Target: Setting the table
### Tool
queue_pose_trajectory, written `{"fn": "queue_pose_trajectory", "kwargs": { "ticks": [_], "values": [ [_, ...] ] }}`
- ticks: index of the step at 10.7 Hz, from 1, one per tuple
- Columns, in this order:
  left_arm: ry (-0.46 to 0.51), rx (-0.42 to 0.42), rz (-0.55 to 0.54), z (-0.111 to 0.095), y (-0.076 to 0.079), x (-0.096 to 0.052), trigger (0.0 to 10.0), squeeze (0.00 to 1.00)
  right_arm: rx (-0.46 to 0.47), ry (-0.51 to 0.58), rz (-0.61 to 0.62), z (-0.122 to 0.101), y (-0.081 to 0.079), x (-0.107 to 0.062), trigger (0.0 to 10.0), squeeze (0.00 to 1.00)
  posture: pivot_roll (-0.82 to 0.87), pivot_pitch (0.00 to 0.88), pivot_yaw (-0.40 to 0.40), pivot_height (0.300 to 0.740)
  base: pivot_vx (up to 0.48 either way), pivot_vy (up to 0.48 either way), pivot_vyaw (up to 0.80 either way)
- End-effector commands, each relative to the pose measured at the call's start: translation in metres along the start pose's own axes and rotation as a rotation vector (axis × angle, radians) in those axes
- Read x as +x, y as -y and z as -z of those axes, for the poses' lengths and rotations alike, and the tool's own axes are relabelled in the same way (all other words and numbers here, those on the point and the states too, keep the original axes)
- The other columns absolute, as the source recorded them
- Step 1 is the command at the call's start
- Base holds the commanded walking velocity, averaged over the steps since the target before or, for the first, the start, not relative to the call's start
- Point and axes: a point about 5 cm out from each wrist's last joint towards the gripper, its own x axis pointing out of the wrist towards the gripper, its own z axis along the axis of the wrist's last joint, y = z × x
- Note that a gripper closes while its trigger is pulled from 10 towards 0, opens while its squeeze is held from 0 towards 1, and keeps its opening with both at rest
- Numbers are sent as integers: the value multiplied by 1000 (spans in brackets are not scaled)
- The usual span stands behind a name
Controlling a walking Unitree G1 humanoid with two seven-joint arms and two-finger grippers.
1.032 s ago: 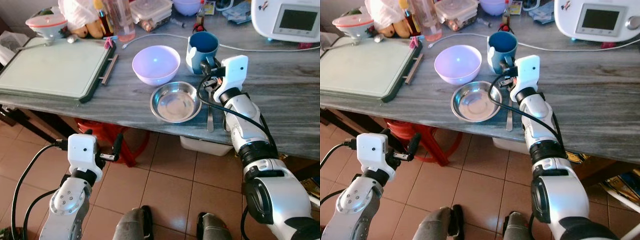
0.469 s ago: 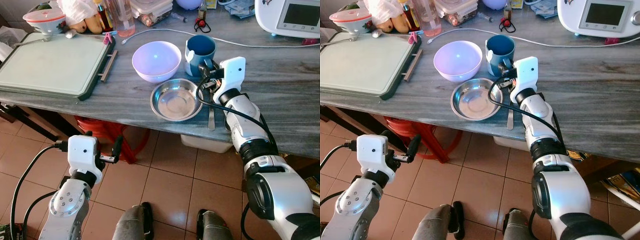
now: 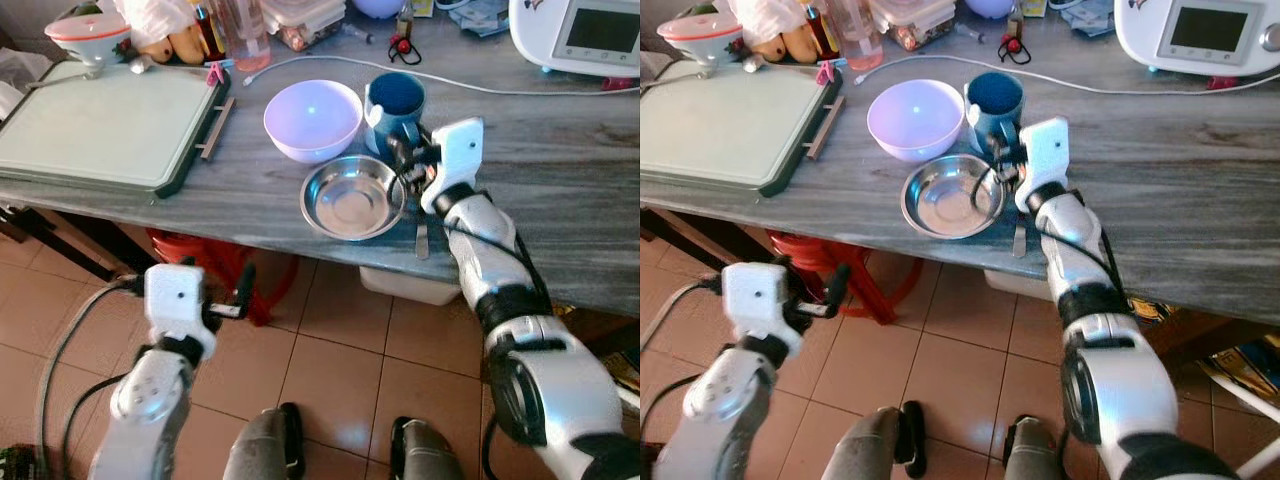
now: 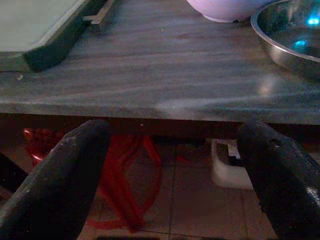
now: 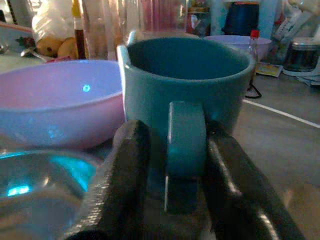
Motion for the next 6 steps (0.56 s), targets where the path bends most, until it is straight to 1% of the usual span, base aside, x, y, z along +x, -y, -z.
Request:
{"fn": "queue_pose_trajectory", "kwargs": {
  "ticks": [1,2,4,5,6],
  "values": [
    [-10,6,-11,4,0,1,10000,0,-25,15,-16,-3,-1,-2,10000,1000,74,194,95,740,0,0,0],
    [-5,-1,-3,5,3,5,10000,0,-54,30,6,-5,3,-6,10000,1000,67,189,93,740,0,0,0],
    [6,-7,-1,7,5,11,10000,0,-61,91,47,-15,6,-14,10000,1000,44,158,84,740,0,0,0],
    [11,-8,-5,8,5,13,10000,0,-110,108,37,-18,3,-17,10000,1000,36,150,83,740,0,0,0],
    [16,-7,-5,9,6,16,10000,0,-125,137,49,-24,0,-24,10000,1000,30,137,80,740,0,0,0]
  ]
}}
